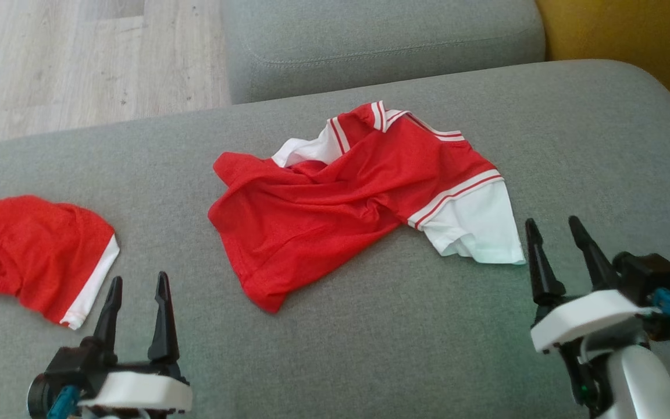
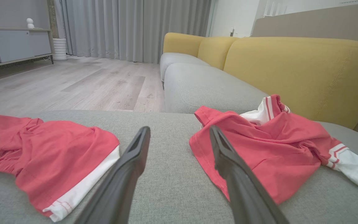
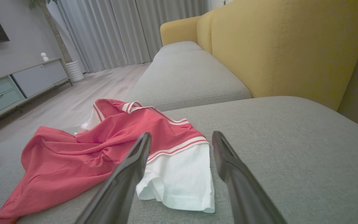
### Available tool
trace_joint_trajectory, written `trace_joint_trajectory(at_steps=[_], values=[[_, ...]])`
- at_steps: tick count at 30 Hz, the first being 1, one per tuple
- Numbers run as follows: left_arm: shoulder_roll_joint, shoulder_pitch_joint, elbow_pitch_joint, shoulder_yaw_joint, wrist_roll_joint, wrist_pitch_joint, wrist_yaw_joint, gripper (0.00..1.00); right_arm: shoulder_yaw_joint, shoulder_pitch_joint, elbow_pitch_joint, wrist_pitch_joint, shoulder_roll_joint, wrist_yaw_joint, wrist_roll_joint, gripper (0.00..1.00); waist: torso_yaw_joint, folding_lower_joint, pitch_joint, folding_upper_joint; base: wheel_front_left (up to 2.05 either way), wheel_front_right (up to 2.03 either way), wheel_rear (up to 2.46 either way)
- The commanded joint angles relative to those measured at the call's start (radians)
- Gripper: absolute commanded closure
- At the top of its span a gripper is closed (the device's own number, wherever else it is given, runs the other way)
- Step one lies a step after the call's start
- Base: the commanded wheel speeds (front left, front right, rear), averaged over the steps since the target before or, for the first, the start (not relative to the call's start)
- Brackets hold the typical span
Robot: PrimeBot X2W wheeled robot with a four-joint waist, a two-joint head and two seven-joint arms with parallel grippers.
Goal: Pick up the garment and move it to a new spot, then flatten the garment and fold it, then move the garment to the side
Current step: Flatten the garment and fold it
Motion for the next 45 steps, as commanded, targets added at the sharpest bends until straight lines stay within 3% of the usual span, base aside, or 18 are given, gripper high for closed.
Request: trace_joint_trajectory(at_steps=[1, 8, 19, 28, 31, 37, 41, 45], values=[[0.021, -0.025, -0.029, 0.040, 0.010, -0.009, 0.008, 0.00, 0.010, -0.009, -0.086, 0.026, 0.009, 0.008, -0.011, 0.00, 0.001, 0.0002, 0.001, -0.0001, 0.00, 0.00, 0.00], [0.018, -0.023, -0.019, 0.035, -0.003, -0.007, 0.006, 0.00, -0.001, 0.022, -0.168, 0.082, 0.017, 0.008, -0.026, 0.00, 0.012, 0.0002, 0.009, -0.0001, 0.00, 0.00, 0.00], [0.013, -0.037, -0.009, 0.020, -0.012, 0.001, 0.002, 0.00, 0.009, 0.025, -0.191, 0.109, 0.021, 0.008, -0.033, 0.00, 0.023, 0.0002, 0.026, -0.0001, 0.00, 0.00, 0.00], [-0.073, -0.190, 0.146, -0.141, 0.026, 0.104, -0.065, 0.00, 0.036, -0.006, -0.180, 0.102, 0.022, 0.008, -0.038, 0.00, 0.015, 0.0002, 0.078, -0.0001, 0.00, 0.00, 0.00], [-0.103, -0.249, 0.231, -0.153, 0.026, 0.124, -0.038, 0.00, 0.048, -0.024, -0.171, 0.095, 0.022, 0.008, -0.041, 0.00, -0.005, 0.0002, 0.095, -0.0001, 0.00, 0.00, 0.00], [-0.126, -0.333, 0.395, -0.137, 0.028, 0.157, 0.069, 0.00, 0.071, -0.051, -0.154, 0.081, 0.022, 0.008, -0.038, 0.00, -0.053, 0.0002, 0.125, -0.0001, 0.00, 0.00, 0.00], [-0.132, -0.361, 0.456, -0.131, 0.014, 0.151, 0.086, 0.00, 0.071, -0.057, -0.148, 0.074, 0.023, 0.008, -0.037, 0.00, -0.069, 0.0002, 0.141, -0.0001, 0.00, 0.00, 0.00], [-0.137, -0.378, 0.502, -0.138, -0.009, 0.146, 0.064, 0.00, 0.068, -0.059, -0.143, 0.069, 0.023, 0.008, -0.035, 0.00, -0.075, 0.0002, 0.148, -0.0001, 0.00, 0.00, 0.00]])
